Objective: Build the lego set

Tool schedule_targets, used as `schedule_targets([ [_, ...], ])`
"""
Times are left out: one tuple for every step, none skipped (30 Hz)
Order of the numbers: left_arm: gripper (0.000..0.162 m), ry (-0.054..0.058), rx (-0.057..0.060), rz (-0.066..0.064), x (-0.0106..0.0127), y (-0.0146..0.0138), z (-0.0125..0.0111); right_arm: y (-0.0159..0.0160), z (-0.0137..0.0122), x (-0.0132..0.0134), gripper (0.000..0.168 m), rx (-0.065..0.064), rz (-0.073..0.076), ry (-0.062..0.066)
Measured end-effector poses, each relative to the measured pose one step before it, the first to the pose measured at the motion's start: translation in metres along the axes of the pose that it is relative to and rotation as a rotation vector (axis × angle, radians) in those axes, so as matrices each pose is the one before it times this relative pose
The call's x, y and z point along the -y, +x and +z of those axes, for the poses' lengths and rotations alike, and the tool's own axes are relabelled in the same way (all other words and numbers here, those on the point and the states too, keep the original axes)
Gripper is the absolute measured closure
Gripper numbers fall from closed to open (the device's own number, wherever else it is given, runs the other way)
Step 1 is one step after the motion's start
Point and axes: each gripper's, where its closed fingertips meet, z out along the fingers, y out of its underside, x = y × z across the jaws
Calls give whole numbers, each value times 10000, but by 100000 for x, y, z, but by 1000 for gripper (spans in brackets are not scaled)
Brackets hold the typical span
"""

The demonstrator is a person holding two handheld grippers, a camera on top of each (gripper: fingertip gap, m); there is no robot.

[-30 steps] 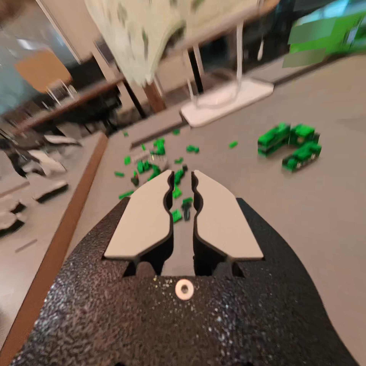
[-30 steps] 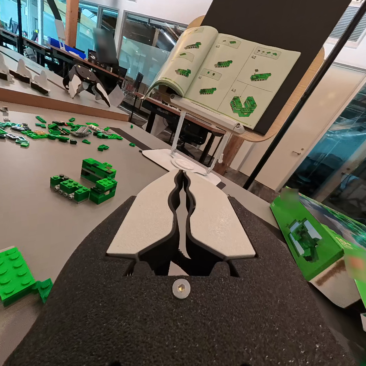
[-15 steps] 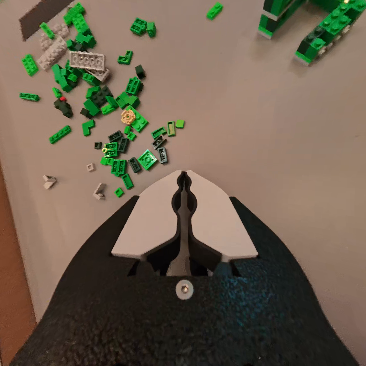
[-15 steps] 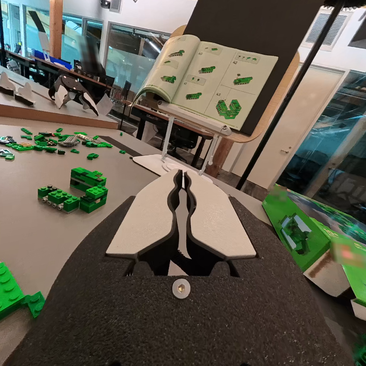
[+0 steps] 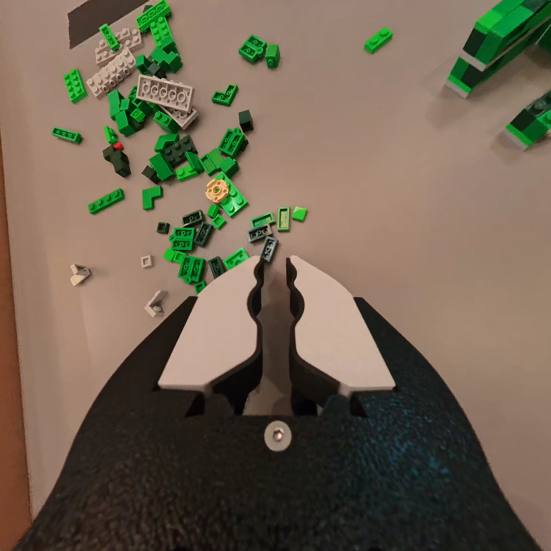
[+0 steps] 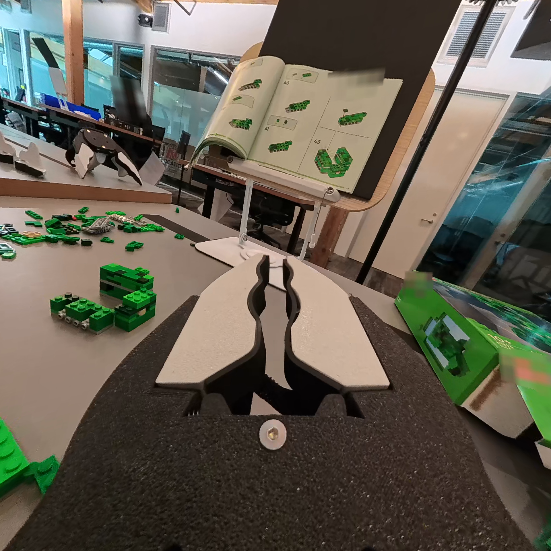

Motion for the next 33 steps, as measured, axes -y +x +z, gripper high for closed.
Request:
schedule_targets([
  [147,-23,209,227,12,-66,-31,30,8,-58,160,-17,0,-45],
  [148,13,177,276,23,34,-30,35,-13,42,160,-25,-19,18],
  [150,24,115,230,38,67,-5,-61,-22,67,160,46,-3,58],
  [148,51,176,164,67,-105,13,-57,5,20,160,51,43,15],
  [143,82,227,99,97,-270,42,-3,44,-52,160,21,45,-19],
  [140,51,92,79,93,-179,61,7,37,-84,160,16,43,-42],
  [141,-35,-152,185,61,89,33,36,20,-70,160,-3,52,-40],
  [138,-72,-157,235,50,32,-21,57,-27,5,160,-14,53,8],
  [136,0,-275,194,87,108,-24,47,-27,22,160,-1,62,30],
  [135,22,-369,37,78,145,8,35,-11,-5,160,-6,58,1],
  [134,-38,-292,-118,-3,-29,79,36,7,-21,160,-10,25,-6],
  [135,-51,-498,-30,-1,247,53,8,13,-41,160,-3,-2,-19],
  [133,-72,-300,-4,19,25,-36,26,24,-38,160,-25,-11,-26],
  [134,-50,-209,137,59,-24,-99,9,34,-44,160,-8,-5,-20],
  [135,-18,-207,288,96,4,-149,-2,24,-52,160,8,24,-29],
  [137,-63,-46,311,49,-210,-166,49,6,-43,160,-20,28,-21],
  [139,-133,-81,345,-65,-186,-133,62,7,-2,160,-27,18,7],
  [139,-108,-173,337,-54,-50,-45,21,7,-2,160,-1,28,7],
  [141,-125,-214,395,-87,35,21,21,12,-14,160,-4,22,-3],
  [142,-261,19,442,-280,-192,84,2,10,-21,160,3,10,-11],
  [142,-308,-2,462,-342,-42,145,-20,7,-26,160,17,1,-17],
  [144,-210,-28,282,-177,76,185,-38,21,-12,160,15,-12,-4],
  [145,65,-59,66,251,132,100,-33,14,-17,160,17,-7,-13],
  [146,80,-96,-14,254,175,68,-18,16,-57,160,14,4,-30],
  [147,14,-31,-38,123,57,79,4,0,-19,160,2,6,-11],
  [148,16,-19,-37,112,-9,80,-1,-8,8,160,6,15,8],
  [149,9,-42,-66,82,-34,91,-16,-10,-2,160,18,24,9],
  [150,-10,-134,-95,59,43,87,-9,9,-12,160,18,27,-9],
  [150,-41,-95,-131,22,-54,76,4,1,-17,160,0,11,-10],
  [149,-75,-89,-157,-9,-73,28,23,2,-14,160,-10,3,-8],
  [148,-103,-44,-179,-18,-85,6,-17,-15,1,160,12,16,-6],
  [145,-116,85,-105,-24,-136,-15,-55,10,-3,160,39,44,-11],
  [144,-104,97,43,-31,-38,-37,-16,10,-19,160,28,53,-18],
])
